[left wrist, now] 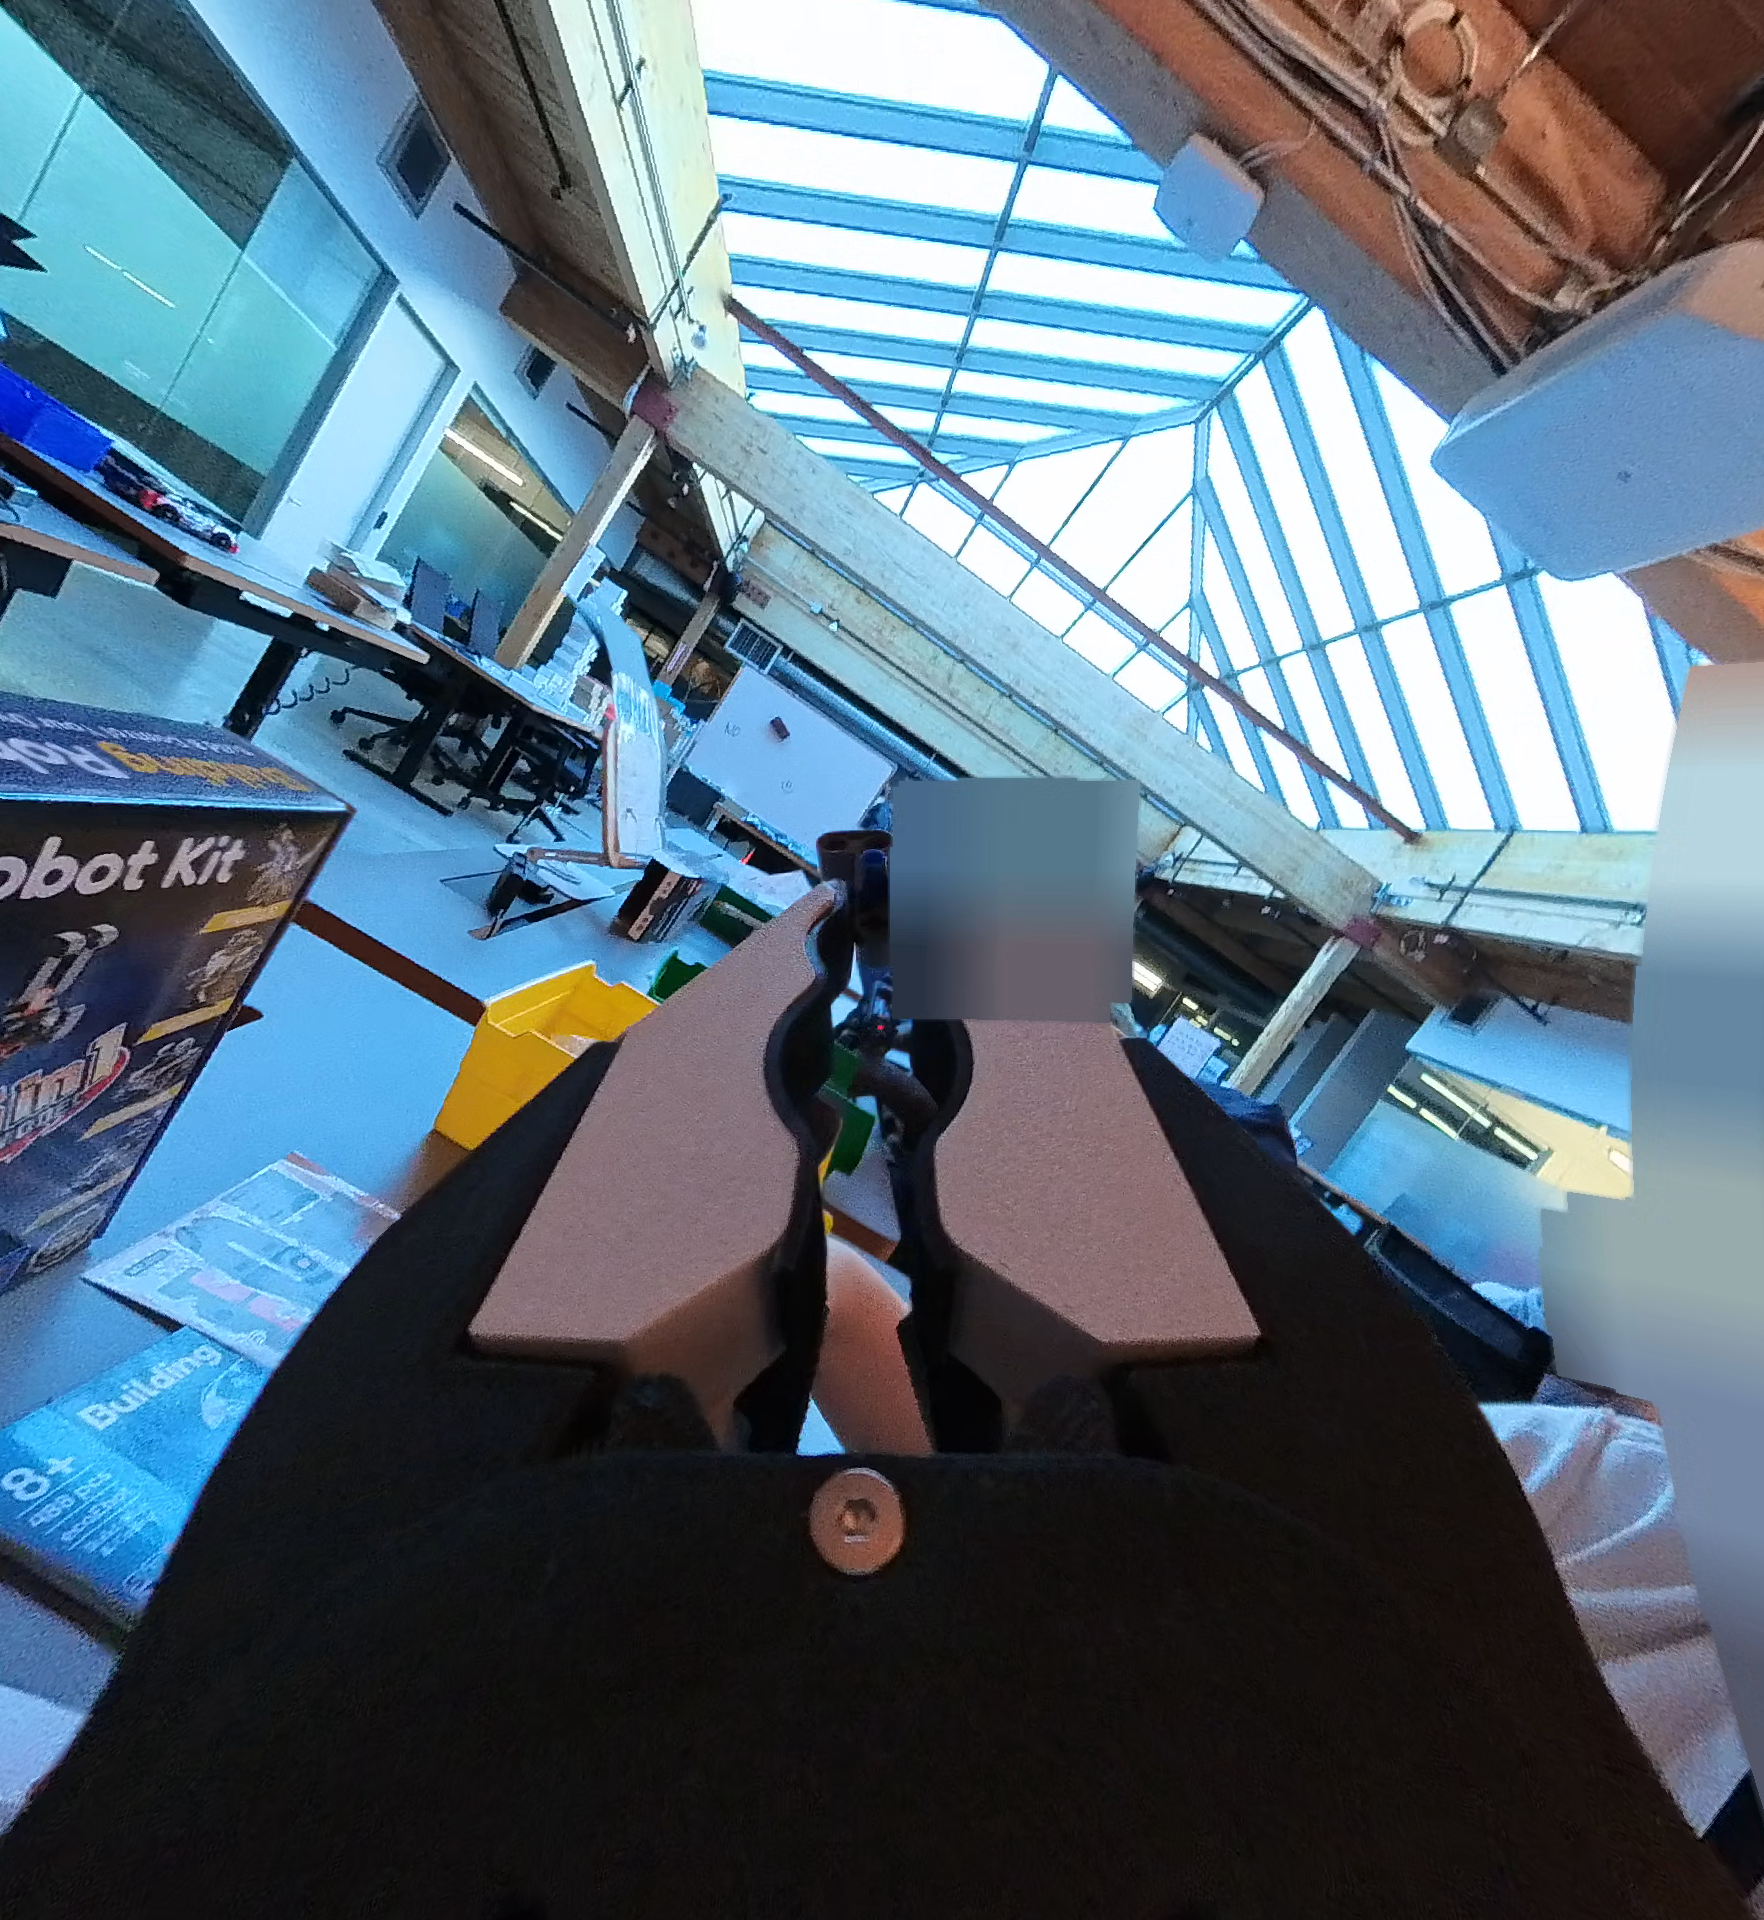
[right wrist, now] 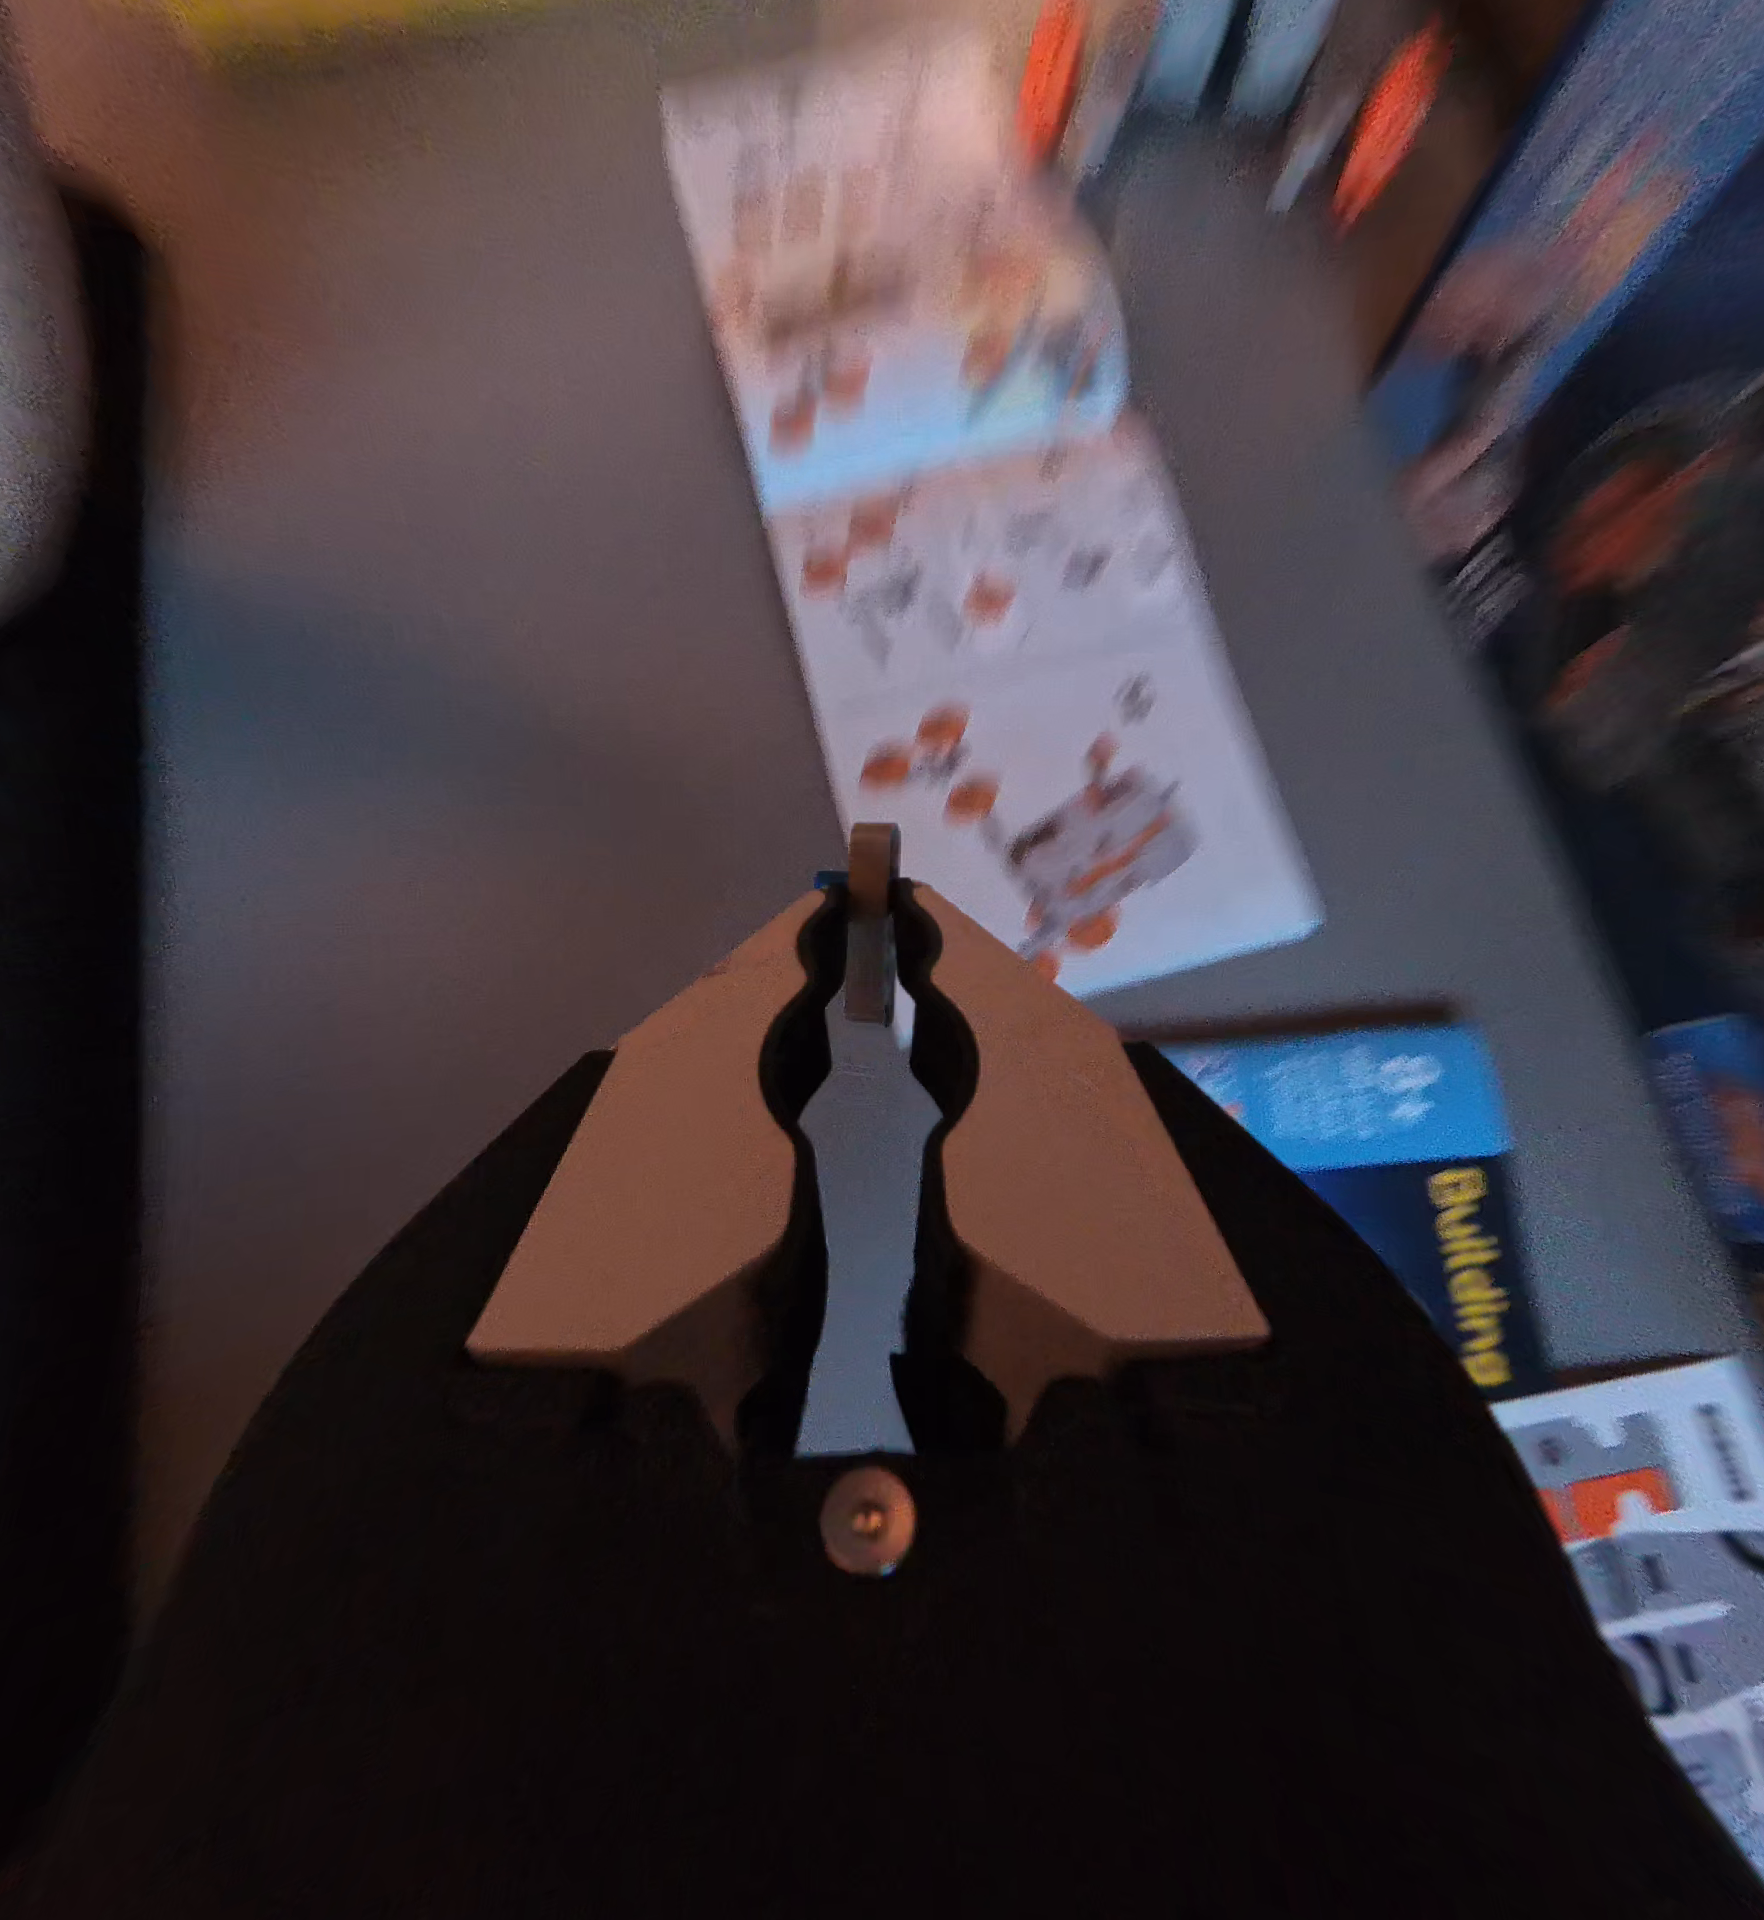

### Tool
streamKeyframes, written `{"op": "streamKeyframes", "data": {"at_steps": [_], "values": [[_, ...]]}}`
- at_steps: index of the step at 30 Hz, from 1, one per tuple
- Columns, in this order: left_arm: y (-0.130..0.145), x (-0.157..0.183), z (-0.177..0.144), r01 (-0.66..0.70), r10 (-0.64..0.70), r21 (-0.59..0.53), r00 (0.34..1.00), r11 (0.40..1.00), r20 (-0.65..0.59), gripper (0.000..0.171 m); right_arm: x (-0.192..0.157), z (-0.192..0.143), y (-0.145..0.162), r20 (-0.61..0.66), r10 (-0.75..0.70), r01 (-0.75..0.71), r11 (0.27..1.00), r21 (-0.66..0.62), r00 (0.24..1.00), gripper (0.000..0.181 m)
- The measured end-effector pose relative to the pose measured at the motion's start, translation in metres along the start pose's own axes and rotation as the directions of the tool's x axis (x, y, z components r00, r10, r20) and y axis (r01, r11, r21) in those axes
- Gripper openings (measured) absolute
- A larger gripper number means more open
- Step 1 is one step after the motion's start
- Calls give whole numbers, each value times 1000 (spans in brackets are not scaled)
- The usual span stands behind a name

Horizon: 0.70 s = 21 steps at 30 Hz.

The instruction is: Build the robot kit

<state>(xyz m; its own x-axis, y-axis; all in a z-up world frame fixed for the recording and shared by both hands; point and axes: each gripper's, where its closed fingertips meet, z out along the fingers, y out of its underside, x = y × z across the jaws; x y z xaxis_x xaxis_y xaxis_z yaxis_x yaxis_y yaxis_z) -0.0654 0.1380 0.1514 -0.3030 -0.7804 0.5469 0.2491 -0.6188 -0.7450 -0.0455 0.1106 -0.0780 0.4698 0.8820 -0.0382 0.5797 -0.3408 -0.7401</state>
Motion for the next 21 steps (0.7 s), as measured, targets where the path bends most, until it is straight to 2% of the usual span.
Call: {"op": "streamKeyframes", "data": {"at_steps": [2,4,6,7,9,11,12,13,14,15,17,19,21], "values": [[-2,-3,1,17,-16,24,1000,1000,-22,4,6,-38,-50,-83,11,11,965,263,996,7],[-4,-3,4,23,-20,48,999,999,-50,3,4,-83,-92,-150,45,33,878,478,988,6],[-5,0,7,25,-20,72,997,997,-79,3,-2,-121,-120,-190,101,38,788,615,976,6],[-2,1,9,24,-19,60,997,998,-77,4,-8,-128,-123,-182,110,26,787,616,977,6],[14,-6,10,7,-8,-22,999,1000,-37,4,-14,-114,-101,-162,126,-42,895,443,979,6],[35,-16,8,-49,57,-145,997,988,56,4,-4,-88,-50,-226,146,-104,977,185,963,6],[46,-23,5,-83,109,-210,988,974,113,4,-13,-69,-13,-170,168,-169,986,7,971,7],[55,-29,1,-103,148,-255,975,961,164,4,-19,-50,18,-131,205,-220,968,-117,970,7],[64,-33,-4,-102,163,-293,967,951,195,3,-26,-32,40,-92,231,-244,953,-178,969,7],[75,-35,-9,-79,155,-326,965,942,212,3,-35,-15,56,-38,256,-258,943,-208,966,7],[92,-41,-24,-26,124,-340,956,940,268,4,-38,6,71,-22,287,-286,941,-180,958,7],[102,-46,-42,42,48,-274,948,961,313,4,-42,18,78,-5,253,-251,955,-158,967,7],[114,-48,-59,153,-89,-183,946,971,313,4,-41,24,91,-24,255,-254,945,-206,967,7]]}}
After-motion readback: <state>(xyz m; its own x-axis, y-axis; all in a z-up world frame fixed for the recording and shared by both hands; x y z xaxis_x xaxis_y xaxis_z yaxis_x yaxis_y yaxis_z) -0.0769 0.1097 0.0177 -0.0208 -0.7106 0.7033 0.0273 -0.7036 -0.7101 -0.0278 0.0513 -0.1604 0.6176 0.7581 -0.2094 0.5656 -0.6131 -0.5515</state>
